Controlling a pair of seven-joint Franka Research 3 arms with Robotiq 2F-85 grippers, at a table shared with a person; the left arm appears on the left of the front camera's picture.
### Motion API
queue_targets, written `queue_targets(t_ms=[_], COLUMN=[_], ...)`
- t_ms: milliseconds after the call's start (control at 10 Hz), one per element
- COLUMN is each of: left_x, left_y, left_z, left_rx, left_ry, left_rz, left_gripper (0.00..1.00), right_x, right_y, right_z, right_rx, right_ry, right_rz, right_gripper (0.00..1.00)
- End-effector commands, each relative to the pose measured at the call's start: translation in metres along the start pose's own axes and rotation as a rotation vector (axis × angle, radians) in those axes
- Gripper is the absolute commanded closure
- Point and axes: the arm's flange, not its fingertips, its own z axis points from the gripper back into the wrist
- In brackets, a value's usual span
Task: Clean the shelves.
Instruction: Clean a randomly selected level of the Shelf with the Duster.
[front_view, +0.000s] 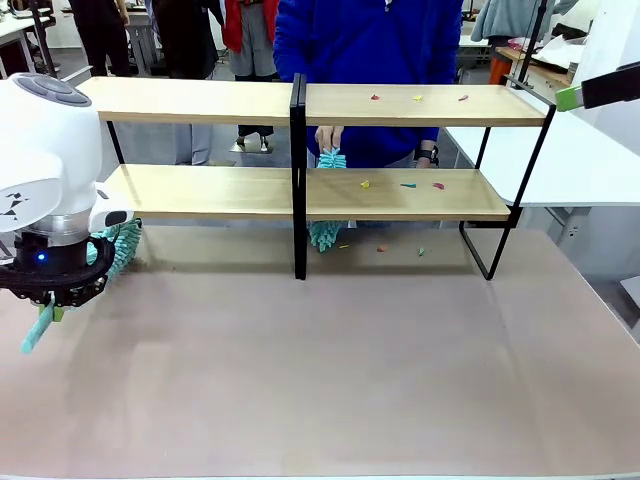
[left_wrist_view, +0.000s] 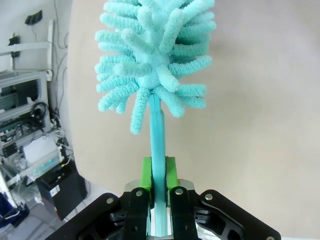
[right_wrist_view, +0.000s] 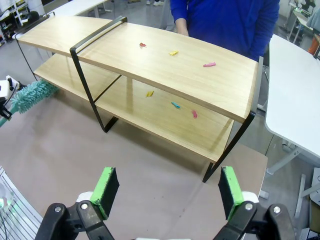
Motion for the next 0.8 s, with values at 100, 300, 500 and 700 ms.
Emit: queue_targets(t_ms=[100,300,500,700], left_x=[0.001,0.001,0.000,-0.001], left_y=[0.004,0.004,-0.006,-0.012], left_z=[0.001,0.001,0.000,0.002], left_rx=[0.010,0.010,0.000,0.016], left_ry=[-0.009,-0.009,-0.003,0.005], left_rz=[0.022,0.022,0.047,0.091], left_gripper=[0.88,0.88,0.88,0.88], right_x=[0.000,0.000,0.000,0.000], right_y=[0.000,0.000,0.000,0.000], right_z=[0.000,0.000,0.000,0.000], right_rx=[0.007,0.007,0.007,0.007], right_ry=[-0.003,-0.003,-0.003,-0.003], right_rz=[-0.003,-0.003,-0.003,-0.003], right_gripper=[0.00,0.00,0.00,0.00])
